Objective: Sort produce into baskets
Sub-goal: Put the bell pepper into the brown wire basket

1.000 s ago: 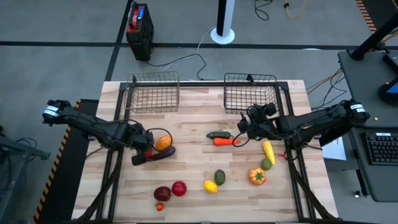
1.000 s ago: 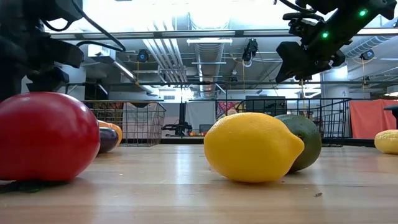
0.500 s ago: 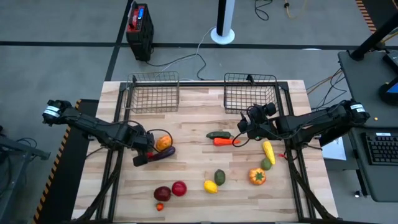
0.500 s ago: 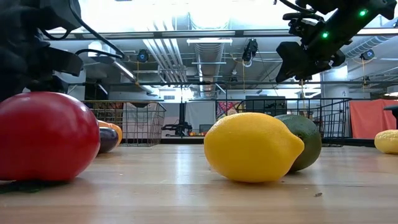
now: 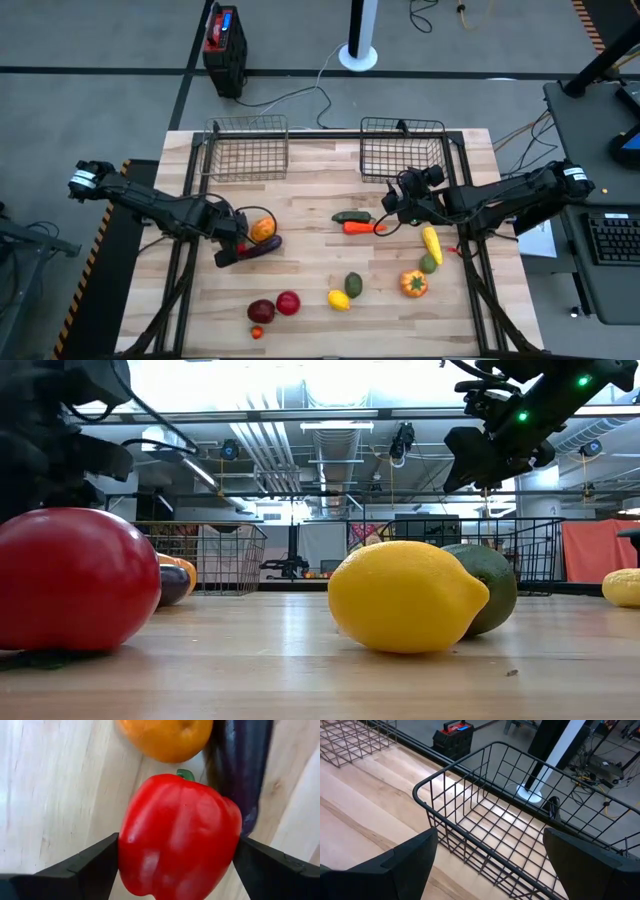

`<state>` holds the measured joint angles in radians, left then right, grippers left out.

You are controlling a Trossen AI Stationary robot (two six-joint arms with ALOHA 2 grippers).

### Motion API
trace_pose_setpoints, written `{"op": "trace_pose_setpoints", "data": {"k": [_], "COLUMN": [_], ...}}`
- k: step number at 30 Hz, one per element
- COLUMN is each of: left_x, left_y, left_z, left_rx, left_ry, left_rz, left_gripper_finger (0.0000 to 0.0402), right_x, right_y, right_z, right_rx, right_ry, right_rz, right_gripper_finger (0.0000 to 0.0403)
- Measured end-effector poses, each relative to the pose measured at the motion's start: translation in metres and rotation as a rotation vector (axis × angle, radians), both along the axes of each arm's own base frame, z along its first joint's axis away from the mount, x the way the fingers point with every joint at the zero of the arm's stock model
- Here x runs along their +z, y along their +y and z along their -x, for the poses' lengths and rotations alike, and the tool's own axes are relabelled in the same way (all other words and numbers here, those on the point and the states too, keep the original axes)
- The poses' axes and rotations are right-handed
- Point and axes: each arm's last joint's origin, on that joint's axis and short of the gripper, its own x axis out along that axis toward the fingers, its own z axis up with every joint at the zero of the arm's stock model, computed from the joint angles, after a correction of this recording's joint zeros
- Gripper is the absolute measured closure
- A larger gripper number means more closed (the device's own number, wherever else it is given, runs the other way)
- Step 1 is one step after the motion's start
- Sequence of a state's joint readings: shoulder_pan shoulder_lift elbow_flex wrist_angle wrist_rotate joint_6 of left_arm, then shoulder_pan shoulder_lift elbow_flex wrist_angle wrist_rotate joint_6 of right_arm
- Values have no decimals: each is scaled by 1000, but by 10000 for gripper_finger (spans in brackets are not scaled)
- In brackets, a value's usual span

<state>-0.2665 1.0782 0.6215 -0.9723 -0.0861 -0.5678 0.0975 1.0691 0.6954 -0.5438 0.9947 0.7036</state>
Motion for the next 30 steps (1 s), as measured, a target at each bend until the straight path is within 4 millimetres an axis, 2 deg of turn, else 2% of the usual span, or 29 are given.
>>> {"op": "trace_pose_setpoints", "data": {"k": [5,12,15,20,25,30], "left_x": [15,46,61,90,116,128], "left_y": [-1,2,3,5,6,3], "left_z": [-5,-5,-6,-8,-15,-30], "left_rx": [-1,6,3,-40,-104,-204], "left_ry": [-26,-50,-110,-315,-647,-923], "left_rz": [-8,-112,-150,-209,-290,-383], "left_gripper_finger": [72,73,73,73,73,73], "right_x": [0,0,0,0,0,0], "right_y": [0,0,0,0,0,0], "right_z": [0,0,0,0,0,0], "right_rx": [0,0,0,-1,-1,-1], "right_ry": [0,0,-2,-5,-5,-8], "right_rz": [0,0,0,-1,-1,-2], "right_gripper_finger": [48,48,48,48,48,48]}}
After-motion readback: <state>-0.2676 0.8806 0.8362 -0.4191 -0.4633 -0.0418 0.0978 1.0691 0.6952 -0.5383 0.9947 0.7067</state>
